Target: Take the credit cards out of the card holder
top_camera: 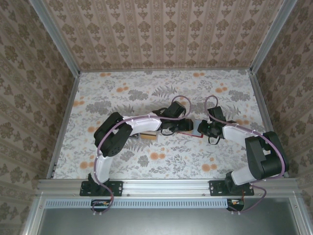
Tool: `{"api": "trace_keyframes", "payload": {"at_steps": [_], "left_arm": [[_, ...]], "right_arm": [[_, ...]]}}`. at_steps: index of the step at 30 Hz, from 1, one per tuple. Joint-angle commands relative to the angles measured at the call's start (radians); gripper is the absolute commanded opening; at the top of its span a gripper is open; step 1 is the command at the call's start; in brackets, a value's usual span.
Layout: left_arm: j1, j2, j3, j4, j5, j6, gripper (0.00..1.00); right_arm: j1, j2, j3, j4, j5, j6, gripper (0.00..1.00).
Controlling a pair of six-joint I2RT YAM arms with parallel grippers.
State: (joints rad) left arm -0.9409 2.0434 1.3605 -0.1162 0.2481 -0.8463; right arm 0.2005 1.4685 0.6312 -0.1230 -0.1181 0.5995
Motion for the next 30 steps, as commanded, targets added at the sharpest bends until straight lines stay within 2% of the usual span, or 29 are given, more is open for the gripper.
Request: {"api": "trace_keyframes", "payload": {"at_steps": [1, 2, 7, 10, 12, 17, 22, 26, 28, 30], "left_arm": [[-0.002, -0.008, -0.006, 0.046, 0.041, -0.008, 0.68], [-0.001, -0.007, -0.007, 0.049, 0.043, -0.007, 0.73], [0.001, -0.011, -0.019, 0.066, 0.052, -0.012, 0.88], [0.001, -0.019, -0.030, 0.095, 0.065, -0.016, 0.91], [0.001, -0.022, -0.030, 0.090, 0.065, -0.012, 0.95], [0.007, -0.054, -0.055, 0.084, 0.044, -0.005, 0.95], [0.034, -0.111, -0.070, 0.023, 0.003, 0.032, 0.93], [0.069, -0.117, -0.078, 0.011, 0.016, 0.049, 0.86], [0.082, -0.106, -0.071, 0.001, 0.020, 0.056, 0.77], [0.090, -0.093, -0.056, -0.012, 0.013, 0.070, 0.61]], "right_arm": [[-0.002, 0.013, 0.016, -0.029, -0.020, 0.000, 0.25], [-0.002, 0.011, 0.016, -0.029, -0.020, 0.000, 0.25], [-0.001, 0.010, 0.016, -0.037, -0.017, 0.005, 0.27], [-0.002, -0.003, 0.012, -0.049, -0.002, 0.010, 0.27], [-0.004, -0.027, 0.008, -0.070, 0.032, 0.016, 0.32], [-0.025, -0.159, -0.005, -0.127, 0.119, 0.022, 0.37], [-0.038, -0.237, -0.004, -0.131, 0.105, 0.020, 0.37], [-0.036, -0.255, -0.011, -0.061, -0.011, 0.009, 0.31], [-0.034, -0.248, -0.007, -0.024, -0.078, 0.010, 0.29], [-0.033, -0.231, -0.007, 0.019, -0.136, 0.022, 0.27]]}}
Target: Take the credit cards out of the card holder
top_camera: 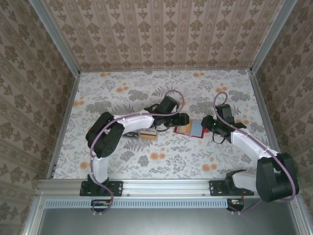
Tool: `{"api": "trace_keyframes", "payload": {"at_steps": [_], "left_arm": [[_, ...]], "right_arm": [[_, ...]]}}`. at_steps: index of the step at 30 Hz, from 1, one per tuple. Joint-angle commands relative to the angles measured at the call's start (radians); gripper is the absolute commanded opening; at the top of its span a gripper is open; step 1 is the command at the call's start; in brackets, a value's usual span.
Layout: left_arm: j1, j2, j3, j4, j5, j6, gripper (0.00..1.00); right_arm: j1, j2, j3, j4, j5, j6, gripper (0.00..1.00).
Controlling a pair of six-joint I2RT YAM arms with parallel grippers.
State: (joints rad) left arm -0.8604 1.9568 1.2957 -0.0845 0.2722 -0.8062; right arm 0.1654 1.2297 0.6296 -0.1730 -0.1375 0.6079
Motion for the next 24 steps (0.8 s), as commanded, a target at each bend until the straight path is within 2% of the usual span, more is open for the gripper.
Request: {"api": "trace_keyframes", "payload": {"at_steps": [1, 4, 7, 12, 24], "left_arm": [[0.010, 0.001, 0.017, -0.050, -0.013, 0.037, 0.53], [0.014, 0.039, 0.053, -0.073, -0.012, 0.052, 0.29], [0.017, 0.073, 0.080, -0.083, -0.006, 0.056, 0.15], [0.016, 0.112, 0.104, -0.099, 0.001, 0.059, 0.13], [0.015, 0.162, 0.100, -0.133, -0.011, 0.055, 0.13]], "right_arm": [[0.002, 0.017, -0.007, 0.088, -0.138, 0.020, 0.25], [0.005, 0.070, -0.008, 0.157, -0.213, 0.053, 0.22], [0.006, 0.136, -0.002, 0.209, -0.271, 0.085, 0.19], [0.006, 0.228, -0.010, 0.279, -0.305, 0.117, 0.19], [0.010, 0.310, -0.002, 0.282, -0.305, 0.106, 0.21]]}}
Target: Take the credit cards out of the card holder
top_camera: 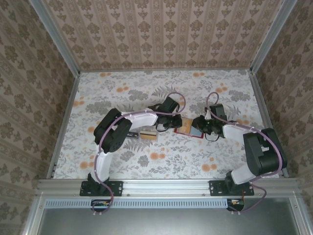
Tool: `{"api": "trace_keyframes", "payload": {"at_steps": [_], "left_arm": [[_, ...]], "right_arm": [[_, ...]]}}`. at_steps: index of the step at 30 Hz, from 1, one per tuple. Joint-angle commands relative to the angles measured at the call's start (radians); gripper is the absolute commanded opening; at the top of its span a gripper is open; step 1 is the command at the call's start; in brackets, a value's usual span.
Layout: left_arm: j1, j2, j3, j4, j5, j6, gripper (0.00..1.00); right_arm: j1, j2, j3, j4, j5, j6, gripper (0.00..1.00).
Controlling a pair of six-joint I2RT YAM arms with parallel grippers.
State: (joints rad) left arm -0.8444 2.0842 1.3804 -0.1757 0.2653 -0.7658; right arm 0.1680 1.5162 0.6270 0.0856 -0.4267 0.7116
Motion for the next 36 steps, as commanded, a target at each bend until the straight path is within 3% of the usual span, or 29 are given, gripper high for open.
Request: {"api": "trace_keyframes", "payload": {"at_steps": [1, 36], "left_arm": [[-0.001, 0.035, 0.014, -0.042, -0.006, 0.013, 0.13], [-0.011, 0.040, 0.023, -0.069, -0.006, 0.014, 0.10]], "right_arm": [[0.009, 0.032, 0.002, 0.026, -0.018, 0.001, 0.21], [0.030, 0.133, 0.008, 0.126, -0.103, 0.035, 0.13]]}}
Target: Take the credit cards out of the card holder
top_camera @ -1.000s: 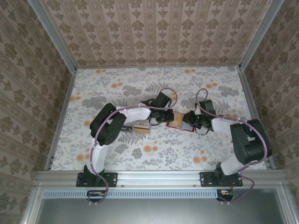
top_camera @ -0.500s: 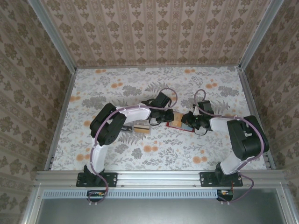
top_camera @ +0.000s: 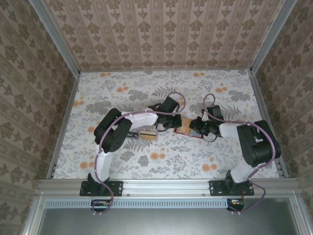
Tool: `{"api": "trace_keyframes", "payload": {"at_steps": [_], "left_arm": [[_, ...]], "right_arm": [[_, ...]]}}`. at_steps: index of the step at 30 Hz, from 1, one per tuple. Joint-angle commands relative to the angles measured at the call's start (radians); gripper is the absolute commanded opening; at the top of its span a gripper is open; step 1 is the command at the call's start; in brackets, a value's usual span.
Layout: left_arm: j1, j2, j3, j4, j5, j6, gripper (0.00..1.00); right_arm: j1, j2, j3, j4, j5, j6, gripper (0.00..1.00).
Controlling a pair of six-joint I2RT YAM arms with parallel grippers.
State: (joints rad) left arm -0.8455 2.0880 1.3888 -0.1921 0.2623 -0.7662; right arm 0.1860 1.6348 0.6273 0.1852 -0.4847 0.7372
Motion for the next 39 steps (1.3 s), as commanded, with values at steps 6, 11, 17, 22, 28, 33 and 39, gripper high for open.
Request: {"api": "trace_keyframes", "payload": {"at_steps": [6, 11, 17, 22, 28, 33, 39], "left_arm": [[-0.010, 0.037, 0.019, -0.065, -0.006, 0.014, 0.09], [-0.005, 0.032, 0.014, -0.085, -0.024, 0.001, 0.06], [0.010, 0.027, -0.004, -0.090, -0.032, -0.016, 0.04], [0.011, 0.021, 0.001, -0.091, -0.028, -0.008, 0.04], [0.006, 0.001, 0.022, -0.119, -0.045, 0.016, 0.08], [-0.012, -0.043, 0.057, -0.151, -0.070, 0.056, 0.25], [-0.045, -0.025, 0.125, -0.168, -0.067, 0.090, 0.20]], "right_arm": [[0.005, -0.003, -0.007, 0.036, -0.056, 0.017, 0.00], [-0.036, -0.049, -0.044, 0.007, -0.024, 0.010, 0.00], [-0.097, -0.071, -0.079, -0.008, -0.038, -0.002, 0.00], [-0.102, -0.075, -0.081, 0.000, -0.057, -0.005, 0.00], [-0.100, -0.059, -0.077, 0.022, -0.089, -0.006, 0.00], [-0.099, -0.061, -0.077, 0.022, -0.089, -0.008, 0.00], [-0.095, -0.059, -0.075, 0.022, -0.090, -0.008, 0.00]]}}
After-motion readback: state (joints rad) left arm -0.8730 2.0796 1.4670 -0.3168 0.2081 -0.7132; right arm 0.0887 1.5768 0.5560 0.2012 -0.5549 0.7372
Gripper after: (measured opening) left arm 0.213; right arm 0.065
